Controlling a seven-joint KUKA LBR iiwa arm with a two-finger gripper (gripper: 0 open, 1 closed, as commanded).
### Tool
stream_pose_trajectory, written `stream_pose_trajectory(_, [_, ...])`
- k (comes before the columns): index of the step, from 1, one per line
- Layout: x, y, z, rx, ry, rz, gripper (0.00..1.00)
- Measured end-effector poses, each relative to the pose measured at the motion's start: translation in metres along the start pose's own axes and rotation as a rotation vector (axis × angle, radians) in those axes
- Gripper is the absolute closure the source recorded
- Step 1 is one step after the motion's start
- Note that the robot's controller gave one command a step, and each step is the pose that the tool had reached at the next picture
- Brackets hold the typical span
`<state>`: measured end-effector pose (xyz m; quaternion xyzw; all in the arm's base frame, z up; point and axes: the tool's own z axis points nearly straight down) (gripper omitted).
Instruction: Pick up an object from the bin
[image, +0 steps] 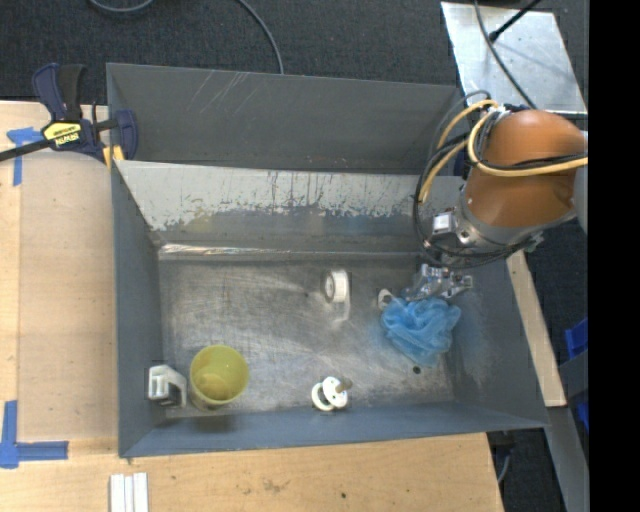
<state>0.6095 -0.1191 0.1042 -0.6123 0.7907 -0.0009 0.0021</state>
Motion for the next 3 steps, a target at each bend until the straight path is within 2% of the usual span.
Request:
stream_pose_trajectory(1, [0.0,0.0,0.0,-0.001,0.0,0.0,1.0])
stream_pose_trajectory(2, [0.003,0.004,-0.042,-0.009,0.0,0.001,1.0])
stream_pose_trajectory(3, [0.003,-0.008,-0.097,-0.002,0.0,0.036,1.0])
